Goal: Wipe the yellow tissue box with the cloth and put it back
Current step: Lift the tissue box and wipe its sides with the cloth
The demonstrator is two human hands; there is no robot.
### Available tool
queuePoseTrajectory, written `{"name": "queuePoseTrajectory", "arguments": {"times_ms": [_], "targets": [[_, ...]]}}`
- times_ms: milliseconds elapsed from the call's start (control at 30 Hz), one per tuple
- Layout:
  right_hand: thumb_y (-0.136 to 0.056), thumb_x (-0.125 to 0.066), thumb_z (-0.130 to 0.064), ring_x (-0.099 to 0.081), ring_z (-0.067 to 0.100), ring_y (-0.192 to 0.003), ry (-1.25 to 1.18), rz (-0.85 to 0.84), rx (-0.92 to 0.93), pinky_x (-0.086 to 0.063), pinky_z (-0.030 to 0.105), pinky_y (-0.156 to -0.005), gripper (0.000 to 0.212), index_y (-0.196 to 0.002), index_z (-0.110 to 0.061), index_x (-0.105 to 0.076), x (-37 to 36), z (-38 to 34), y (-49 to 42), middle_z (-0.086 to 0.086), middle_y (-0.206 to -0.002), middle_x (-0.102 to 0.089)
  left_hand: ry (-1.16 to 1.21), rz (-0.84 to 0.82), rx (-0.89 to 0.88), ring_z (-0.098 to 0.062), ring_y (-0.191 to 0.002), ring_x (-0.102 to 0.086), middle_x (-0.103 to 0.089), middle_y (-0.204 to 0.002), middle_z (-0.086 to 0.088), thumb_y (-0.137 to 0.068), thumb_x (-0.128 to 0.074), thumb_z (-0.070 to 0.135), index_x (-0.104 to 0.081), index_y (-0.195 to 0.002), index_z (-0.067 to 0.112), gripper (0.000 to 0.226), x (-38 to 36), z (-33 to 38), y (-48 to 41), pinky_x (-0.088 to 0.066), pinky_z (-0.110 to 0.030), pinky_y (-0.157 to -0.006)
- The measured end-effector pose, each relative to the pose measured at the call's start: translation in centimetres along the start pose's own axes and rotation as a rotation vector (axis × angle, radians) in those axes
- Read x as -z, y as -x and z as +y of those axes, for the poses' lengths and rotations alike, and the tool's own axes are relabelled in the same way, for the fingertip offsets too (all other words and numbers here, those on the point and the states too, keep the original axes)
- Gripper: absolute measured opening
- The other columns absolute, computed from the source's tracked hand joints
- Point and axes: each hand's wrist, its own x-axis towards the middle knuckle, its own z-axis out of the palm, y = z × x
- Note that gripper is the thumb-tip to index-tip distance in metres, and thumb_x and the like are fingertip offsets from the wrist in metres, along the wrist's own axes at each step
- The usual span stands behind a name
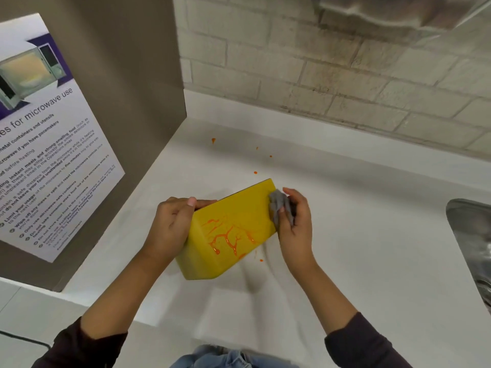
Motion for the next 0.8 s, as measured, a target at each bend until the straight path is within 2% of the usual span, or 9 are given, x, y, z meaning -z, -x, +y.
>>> {"name": "queuePoseTrajectory", "arguments": {"times_ms": [67,133,233,333,433,567,667,733,800], "targets": [[-0.094,-0.047,-0.001,-0.053,0.015,-0.105,-0.022,0.039,-0.111,-0.045,0.031,-0.095,0.028,-0.115,-0.016,-0.058,-0.5,-0.3,-0.9,0.003,-0.112,-0.057,-0.025,-0.001,-0.017,-0.002,-0.088,-0.065,-0.072,-0.083,0.027,-0.083,-0.032,0.047,-0.071,-0.081,0.054,0.039,-0.1,0.2,0.1,-0.048,-0.029,-0.076],[-0.094,-0.048,-0.003,-0.054,0.015,-0.099,0.004,0.050,-0.120,-0.043,0.016,-0.090,0.025,-0.112,-0.011,-0.064,-1.1,-1.0,-1.3,0.007,-0.106,-0.058,-0.047,0.000,-0.015,0.001,-0.087,-0.064,-0.071,-0.082,0.031,-0.083,-0.031,0.047,-0.069,-0.080,0.056,0.039,-0.4,0.6,0.2,-0.047,-0.026,-0.075],[-0.092,-0.048,-0.013,-0.053,0.007,-0.094,-0.014,-0.022,-0.069,-0.037,0.004,-0.083,0.026,-0.111,-0.010,-0.066,-2.3,-3.1,-0.7,-0.001,-0.100,-0.056,-0.079,-0.003,0.008,0.005,-0.084,-0.065,-0.070,-0.079,0.033,-0.082,-0.030,0.050,-0.068,-0.077,0.058,0.039,-0.8,1.3,0.2,-0.047,-0.021,-0.070],[-0.091,-0.045,-0.021,-0.052,-0.007,-0.098,-0.083,-0.106,-0.011,-0.039,0.005,-0.086,0.030,-0.110,-0.012,-0.066,-2.7,-4.5,1.0,-0.016,-0.100,-0.053,-0.098,0.005,0.051,0.001,-0.080,-0.066,-0.070,-0.076,0.031,-0.084,-0.030,0.053,-0.069,-0.076,0.055,0.039,-1.1,1.6,-0.2,-0.049,-0.023,-0.067],[-0.092,-0.045,-0.017,-0.054,-0.001,-0.098,-0.075,-0.183,0.069,-0.041,0.011,-0.088,0.029,-0.111,-0.012,-0.066,-1.6,-3.8,1.9,-0.012,-0.101,-0.055,-0.097,0.007,0.064,0.001,-0.080,-0.066,-0.070,-0.076,0.030,-0.085,-0.030,0.051,-0.069,-0.075,0.056,0.040,-1.0,1.6,-0.3,-0.050,-0.024,-0.067],[-0.095,-0.046,-0.004,-0.055,0.009,-0.093,-0.063,-0.063,-0.054,-0.042,0.019,-0.085,0.026,-0.111,-0.007,-0.066,-0.4,-2.2,1.0,0.005,-0.098,-0.057,-0.084,0.014,0.078,0.001,-0.079,-0.067,-0.070,-0.077,0.030,-0.085,-0.030,0.052,-0.069,-0.074,0.057,0.041,-1.0,1.8,-0.2,-0.049,-0.025,-0.066],[-0.096,-0.044,-0.007,-0.055,0.007,-0.097,-0.112,0.033,-0.199,-0.044,0.021,-0.089,0.026,-0.113,-0.017,-0.062,-1.1,-2.8,0.3,-0.005,-0.101,-0.058,-0.091,0.027,0.095,0.002,-0.077,-0.067,-0.070,-0.076,0.030,-0.083,-0.029,0.057,-0.069,-0.074,0.057,0.040,-1.2,2.0,-0.3,-0.049,-0.024,-0.064],[-0.097,-0.044,-0.012,-0.054,0.006,-0.104,-0.147,0.030,-0.196,-0.041,0.018,-0.093,0.027,-0.118,-0.020,-0.057,-2.0,-3.9,0.6,-0.012,-0.107,-0.058,-0.106,0.033,0.096,-0.002,-0.077,-0.067,-0.071,-0.076,0.029,-0.080,-0.029,0.061,-0.069,-0.074,0.057,0.041,-1.4,2.1,-0.3,-0.051,-0.026,-0.066],[-0.095,-0.044,-0.022,-0.055,0.013,-0.107,-0.132,-0.004,-0.123,-0.042,0.024,-0.094,0.027,-0.116,-0.020,-0.061,-2.8,-5.1,1.5,-0.006,-0.109,-0.061,-0.118,0.042,0.087,-0.009,-0.077,-0.069,-0.072,-0.075,0.024,-0.078,-0.029,0.064,-0.069,-0.075,0.055,0.041,-1.6,2.1,-0.3,-0.054,-0.028,-0.070]]}}
